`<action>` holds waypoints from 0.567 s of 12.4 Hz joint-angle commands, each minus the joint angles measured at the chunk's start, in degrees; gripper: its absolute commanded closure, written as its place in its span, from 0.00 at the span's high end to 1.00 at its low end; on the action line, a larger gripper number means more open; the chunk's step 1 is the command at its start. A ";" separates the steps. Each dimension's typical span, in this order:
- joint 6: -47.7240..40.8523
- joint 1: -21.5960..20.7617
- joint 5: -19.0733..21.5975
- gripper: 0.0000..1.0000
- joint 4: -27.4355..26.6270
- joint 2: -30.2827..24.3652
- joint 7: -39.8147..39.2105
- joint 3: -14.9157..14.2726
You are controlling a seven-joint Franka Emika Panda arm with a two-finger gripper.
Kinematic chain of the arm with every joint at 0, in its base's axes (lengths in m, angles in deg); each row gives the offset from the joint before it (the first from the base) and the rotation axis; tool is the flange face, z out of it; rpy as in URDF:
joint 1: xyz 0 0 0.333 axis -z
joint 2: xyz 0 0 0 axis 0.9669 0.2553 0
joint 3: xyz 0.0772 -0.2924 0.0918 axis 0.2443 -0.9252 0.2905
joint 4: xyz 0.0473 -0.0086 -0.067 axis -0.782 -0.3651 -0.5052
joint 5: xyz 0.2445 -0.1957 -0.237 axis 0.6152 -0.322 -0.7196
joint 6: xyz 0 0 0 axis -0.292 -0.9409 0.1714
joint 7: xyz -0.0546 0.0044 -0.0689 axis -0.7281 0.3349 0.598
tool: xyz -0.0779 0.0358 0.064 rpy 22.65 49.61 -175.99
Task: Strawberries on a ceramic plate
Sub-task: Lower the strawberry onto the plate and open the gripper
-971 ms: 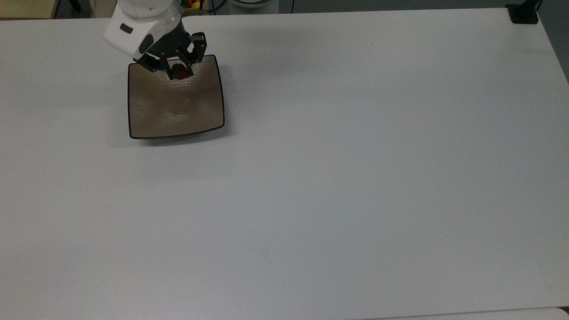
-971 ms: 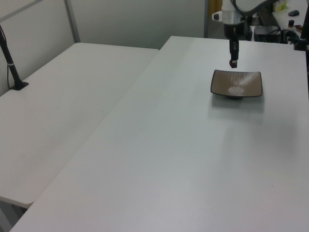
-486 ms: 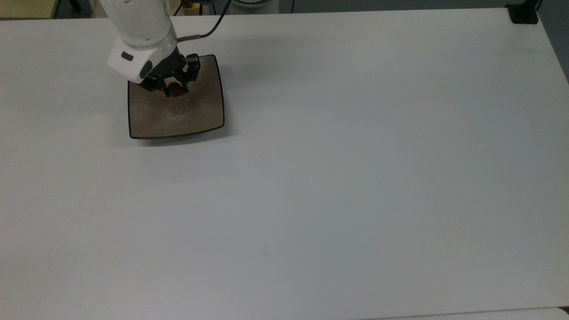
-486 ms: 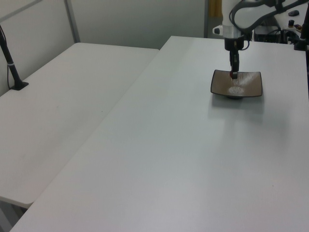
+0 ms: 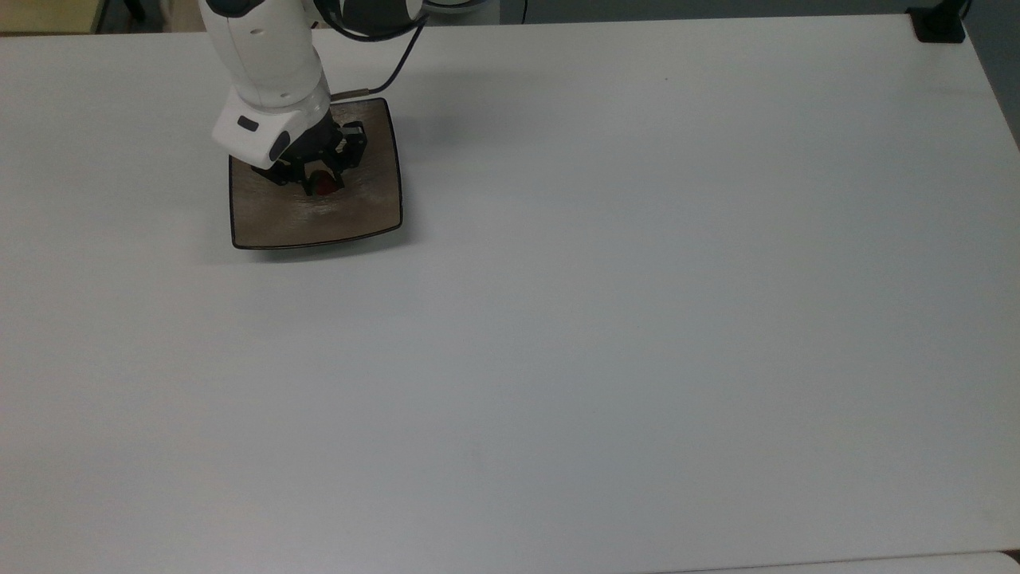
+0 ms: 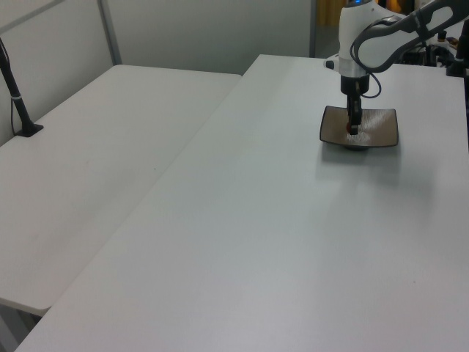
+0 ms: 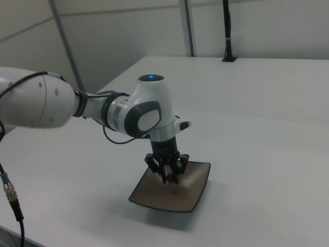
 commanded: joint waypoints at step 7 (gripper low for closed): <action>-4.75 -0.50 0.13 1.00 2.20 -4.08 2.77 0.55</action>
